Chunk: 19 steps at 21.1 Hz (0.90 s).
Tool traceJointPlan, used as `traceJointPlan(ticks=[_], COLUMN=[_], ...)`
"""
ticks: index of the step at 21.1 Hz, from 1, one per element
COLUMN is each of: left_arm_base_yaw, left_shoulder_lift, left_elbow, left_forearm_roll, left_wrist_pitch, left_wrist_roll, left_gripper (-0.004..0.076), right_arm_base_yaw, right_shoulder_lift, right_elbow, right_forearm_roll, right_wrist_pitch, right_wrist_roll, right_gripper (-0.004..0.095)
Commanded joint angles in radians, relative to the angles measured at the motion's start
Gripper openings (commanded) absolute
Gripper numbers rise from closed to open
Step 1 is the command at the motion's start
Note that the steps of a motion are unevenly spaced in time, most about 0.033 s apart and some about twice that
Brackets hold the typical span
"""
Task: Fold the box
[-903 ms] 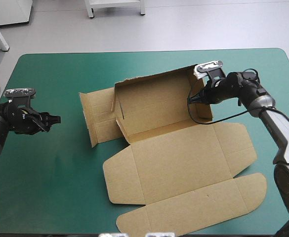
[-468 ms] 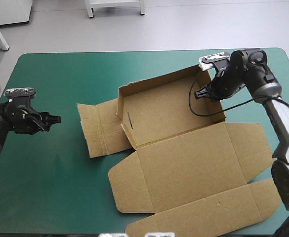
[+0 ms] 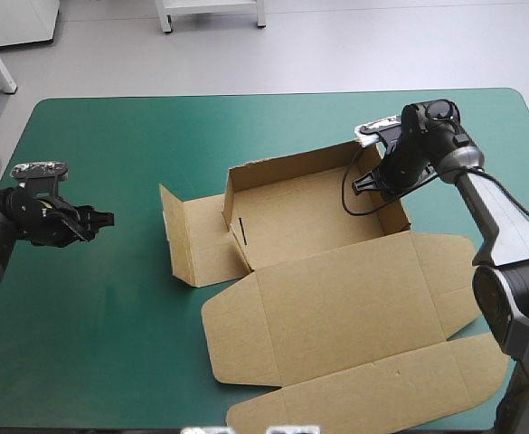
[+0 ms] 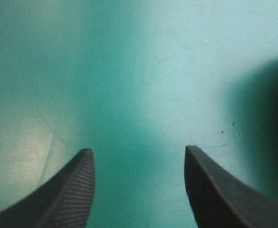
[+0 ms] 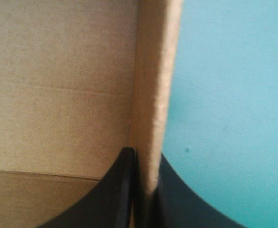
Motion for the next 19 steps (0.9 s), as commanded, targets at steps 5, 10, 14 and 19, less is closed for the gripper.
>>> traceJointPlan(ticks=[5, 10, 14, 19], left_arm_base_yaw=[-0.001, -0.001, -0.001, -0.001], left_shoulder_lift=[-0.032, -0.032, -0.032, -0.032], left_elbow=[-0.027, -0.027, -0.027, -0.027], left_forearm_roll=[-0.016, -0.016, -0.016, -0.016], left_wrist_pitch=[-0.05, -0.055, -0.057, -0.057], left_wrist_roll=[0.003, 0.003, 0.003, 0.003], left_gripper=[0.0403, 0.0403, 0.0403, 0.0403], right_arm_base_yaw=[-0.002, 0.0, 0.025, 0.049], right_shoulder_lift=[-0.045, -0.058, -0.058, -0.056], right_elbow=[-0.081, -0.2, -0.182, -0.167], right_forearm_roll=[0.0, 0.007, -0.055, -0.088], right_wrist_pitch=[-0.021, 0.024, 0.013, -0.042], right_wrist_roll=[-0.025, -0.014, -0.009, 0.034], right_gripper=[0.061, 0.0667, 0.0667, 0.0658])
